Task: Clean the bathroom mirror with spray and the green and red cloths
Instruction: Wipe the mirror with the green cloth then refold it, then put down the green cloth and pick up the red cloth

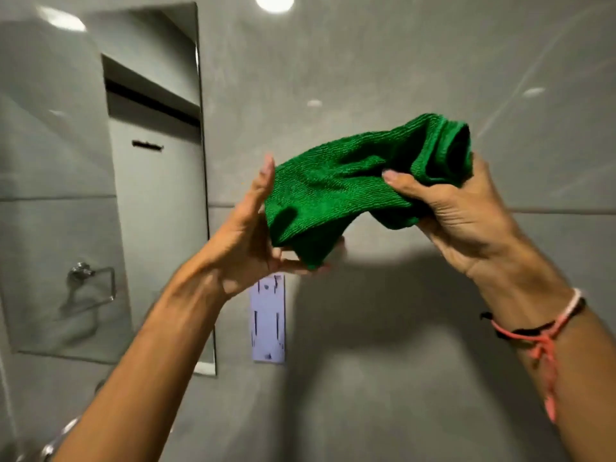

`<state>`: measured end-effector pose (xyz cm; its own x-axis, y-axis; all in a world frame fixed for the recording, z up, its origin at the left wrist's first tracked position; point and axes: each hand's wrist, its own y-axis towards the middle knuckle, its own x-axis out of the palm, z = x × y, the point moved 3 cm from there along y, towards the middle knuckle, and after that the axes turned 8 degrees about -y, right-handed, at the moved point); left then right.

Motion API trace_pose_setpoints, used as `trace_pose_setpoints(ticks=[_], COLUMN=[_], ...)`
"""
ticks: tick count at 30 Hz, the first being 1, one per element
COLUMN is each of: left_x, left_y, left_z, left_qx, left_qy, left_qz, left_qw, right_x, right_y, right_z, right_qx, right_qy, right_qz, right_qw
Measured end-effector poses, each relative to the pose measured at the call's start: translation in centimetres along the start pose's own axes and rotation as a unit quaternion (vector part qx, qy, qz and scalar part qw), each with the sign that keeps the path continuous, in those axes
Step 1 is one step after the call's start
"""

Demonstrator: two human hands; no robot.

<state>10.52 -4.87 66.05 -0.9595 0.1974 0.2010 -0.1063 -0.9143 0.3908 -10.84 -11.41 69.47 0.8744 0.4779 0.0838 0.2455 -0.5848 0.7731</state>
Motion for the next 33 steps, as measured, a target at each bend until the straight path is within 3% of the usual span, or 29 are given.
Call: trace_pose_setpoints(ticks=[3,8,12,16,20,25,30,33], left_x=[-0.6,-2.8,-4.4,-5.6,-5.3,-4.7,-4.5,-5.0], left_y=[-1.7,-4.7,-8.8,-15.0,-22.0,-26.9,-29.0,-28.9], left_z=[-6.1,-16.2,-26.1,-38.2,-49.1,-59.3,-64.1,-64.1], left_qx=[-0.068,-0.127,-0.230,-0.313,-0.382,-0.429,-0.437,-0.409], left_qy=[-0.050,-0.043,-0.073,-0.107,-0.029,0.103,0.246,0.318], left_qz=[0.029,0.169,0.194,0.273,0.271,0.234,0.195,0.168], left_qw=[0.996,0.977,0.951,0.903,0.883,0.866,0.843,0.839], right_x=[-1.2,-4.1,-6.6,-8.8,-10.5,-12.7,-13.6,-14.0], right_y=[-4.7,-14.4,-24.7,-36.9,-47.8,-57.4,-61.5,-60.8], right_z=[3.9,11.7,19.2,26.1,31.8,37.3,39.4,39.0], right_qx=[0.067,0.263,0.449,0.586,0.650,0.714,0.744,0.697], right_qy=[-0.003,0.043,0.080,0.012,-0.032,-0.145,-0.333,-0.414], right_qz=[0.012,0.047,0.134,0.175,0.227,0.213,0.062,0.029], right_qw=[0.998,0.963,0.880,0.791,0.724,0.651,0.576,0.585])
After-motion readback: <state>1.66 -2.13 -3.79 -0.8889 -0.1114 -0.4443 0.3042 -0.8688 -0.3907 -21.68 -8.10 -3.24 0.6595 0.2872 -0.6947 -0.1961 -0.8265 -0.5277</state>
